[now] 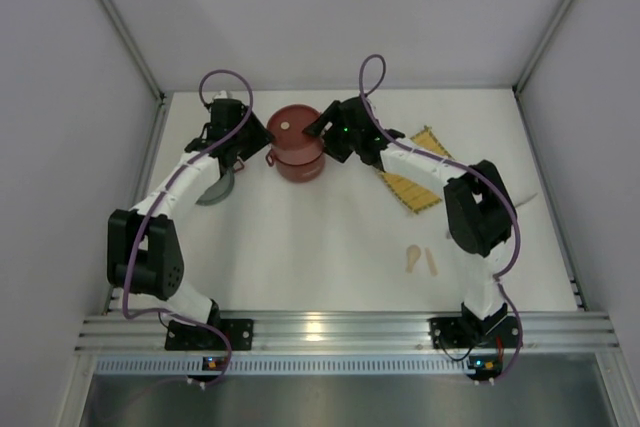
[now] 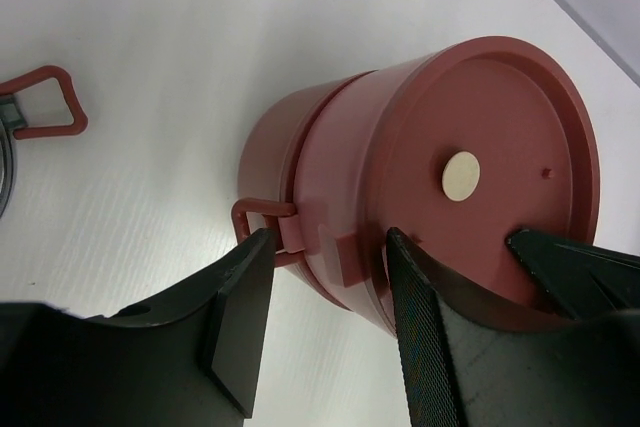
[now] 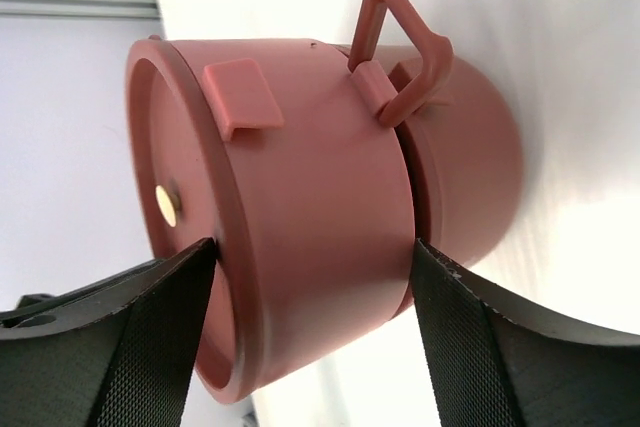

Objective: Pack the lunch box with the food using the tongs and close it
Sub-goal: Place the packing box into the packing box.

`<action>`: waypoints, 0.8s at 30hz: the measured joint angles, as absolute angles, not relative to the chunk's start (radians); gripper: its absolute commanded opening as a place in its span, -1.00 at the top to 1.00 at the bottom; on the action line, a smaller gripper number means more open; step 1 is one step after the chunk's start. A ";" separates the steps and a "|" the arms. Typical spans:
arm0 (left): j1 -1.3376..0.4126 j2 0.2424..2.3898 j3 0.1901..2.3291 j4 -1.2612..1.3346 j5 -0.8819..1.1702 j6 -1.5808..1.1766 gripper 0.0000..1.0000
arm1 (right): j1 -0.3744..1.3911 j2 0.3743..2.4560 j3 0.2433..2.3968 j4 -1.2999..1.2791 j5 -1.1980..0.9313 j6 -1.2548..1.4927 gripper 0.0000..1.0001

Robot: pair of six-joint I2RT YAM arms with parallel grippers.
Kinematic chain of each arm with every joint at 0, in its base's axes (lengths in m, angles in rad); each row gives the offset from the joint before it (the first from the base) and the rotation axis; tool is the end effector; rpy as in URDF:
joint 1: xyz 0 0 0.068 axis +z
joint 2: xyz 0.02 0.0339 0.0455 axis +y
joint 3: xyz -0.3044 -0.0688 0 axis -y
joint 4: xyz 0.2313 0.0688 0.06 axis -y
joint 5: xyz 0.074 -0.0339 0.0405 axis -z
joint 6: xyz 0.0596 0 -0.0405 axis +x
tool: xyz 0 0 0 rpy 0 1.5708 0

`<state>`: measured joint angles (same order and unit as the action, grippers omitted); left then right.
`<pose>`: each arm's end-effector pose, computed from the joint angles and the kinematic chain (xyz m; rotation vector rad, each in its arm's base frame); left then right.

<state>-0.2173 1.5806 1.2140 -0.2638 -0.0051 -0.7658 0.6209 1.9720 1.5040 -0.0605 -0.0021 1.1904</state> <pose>0.3597 -0.0791 0.3122 -0.6134 2.1696 -0.5358 0.3966 0.2839 0.2756 0.6433 2.2026 1.0380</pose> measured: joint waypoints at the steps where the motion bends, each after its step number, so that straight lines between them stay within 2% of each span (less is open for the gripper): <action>1: -0.218 1.581 1.214 -0.265 -0.009 -0.764 -0.07 | 0.621 1.975 1.524 -0.094 0.001 1.176 -0.52; 11: -0.218 1.595 1.221 -0.264 -0.017 -0.760 -0.06 | 0.620 1.980 1.587 -0.233 0.030 1.077 -0.55; 24: -0.218 1.595 1.221 -0.265 -0.018 -0.761 -0.05 | 0.605 1.976 1.620 -0.282 0.081 0.968 -0.56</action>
<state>-0.2180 1.5951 1.2213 -0.2646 -0.0181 -0.7609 0.6052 1.9759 1.6199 -0.2825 0.0814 0.9684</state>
